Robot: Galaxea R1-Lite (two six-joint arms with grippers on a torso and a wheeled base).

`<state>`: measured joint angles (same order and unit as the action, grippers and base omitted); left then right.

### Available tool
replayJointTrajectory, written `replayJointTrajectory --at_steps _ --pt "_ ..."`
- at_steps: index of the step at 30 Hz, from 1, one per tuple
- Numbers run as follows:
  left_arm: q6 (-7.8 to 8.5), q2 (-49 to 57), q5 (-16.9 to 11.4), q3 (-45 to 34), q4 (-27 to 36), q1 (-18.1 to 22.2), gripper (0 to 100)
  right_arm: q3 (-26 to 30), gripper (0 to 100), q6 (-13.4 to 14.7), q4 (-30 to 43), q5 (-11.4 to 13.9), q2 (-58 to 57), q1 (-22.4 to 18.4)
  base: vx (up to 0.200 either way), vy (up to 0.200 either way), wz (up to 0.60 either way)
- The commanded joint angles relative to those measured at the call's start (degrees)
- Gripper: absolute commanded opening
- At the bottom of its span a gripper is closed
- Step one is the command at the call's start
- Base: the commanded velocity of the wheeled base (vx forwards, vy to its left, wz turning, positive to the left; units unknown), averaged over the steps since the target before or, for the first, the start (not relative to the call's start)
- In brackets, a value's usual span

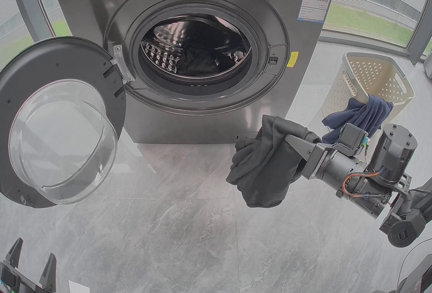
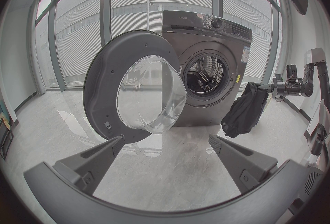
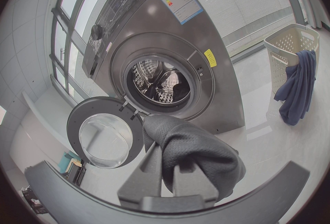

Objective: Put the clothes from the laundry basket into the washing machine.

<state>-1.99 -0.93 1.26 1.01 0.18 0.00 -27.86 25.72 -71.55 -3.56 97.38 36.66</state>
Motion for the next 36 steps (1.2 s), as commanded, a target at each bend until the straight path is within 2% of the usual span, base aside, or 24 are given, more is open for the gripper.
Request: replayJointTrajectory --at_steps 1,8,22,25,26,29,30,32,33,34,36 --pt "0.14 0.75 0.06 -0.92 -0.01 0.09 100 -0.71 0 0.29 0.00 1.01 0.09 -1.33 0.000 0.000 0.00" --pt "0.05 0.75 0.06 -0.92 -0.01 0.09 100 -0.53 0 0.38 0.00 1.36 0.18 -1.15 0.000 0.000 0.51" --pt "0.23 0.75 -0.03 -0.92 -0.01 0.00 100 0.17 0 0.03 0.09 1.27 0.36 -0.53 0.000 0.000 0.00" --pt "0.32 0.75 -0.03 -0.92 -0.01 0.09 100 0.26 0 -0.76 0.09 0.84 0.36 -0.09 0.000 0.000 0.00" --pt "0.58 0.75 -0.11 -0.92 -0.01 0.00 100 0.43 0 -1.82 0.09 0.66 0.36 0.08 0.200 0.000 0.00" --pt "0.93 0.75 -0.38 -0.92 -0.01 0.09 100 1.84 0 -5.68 0.00 -0.75 0.36 1.75 0.200 0.000 0.00" --pt "0.93 0.75 -0.38 -0.92 -0.01 0.09 100 1.84 0 -5.86 0.00 -0.83 0.36 1.84 0.200 0.000 0.00" --pt "1.02 0.75 -0.55 -0.92 -0.01 0.09 100 1.14 0 -6.56 0.00 -3.74 0.44 4.12 0.100 0.000 0.00" --pt "1.02 0.75 -0.55 -0.92 -0.01 0.09 100 1.14 0 -6.56 0.00 -3.74 0.44 4.12 0.000 0.000 0.00" --pt "1.11 0.75 -0.55 -1.01 -0.09 0.09 100 0.43 0 -6.65 0.00 -6.46 0.44 5.44 0.000 0.000 0.00" --pt "1.28 0.75 -0.64 -1.01 -0.01 0.09 100 -0.71 0 -6.56 0.00 -9.98 0.97 7.55 0.000 0.000 0.00"
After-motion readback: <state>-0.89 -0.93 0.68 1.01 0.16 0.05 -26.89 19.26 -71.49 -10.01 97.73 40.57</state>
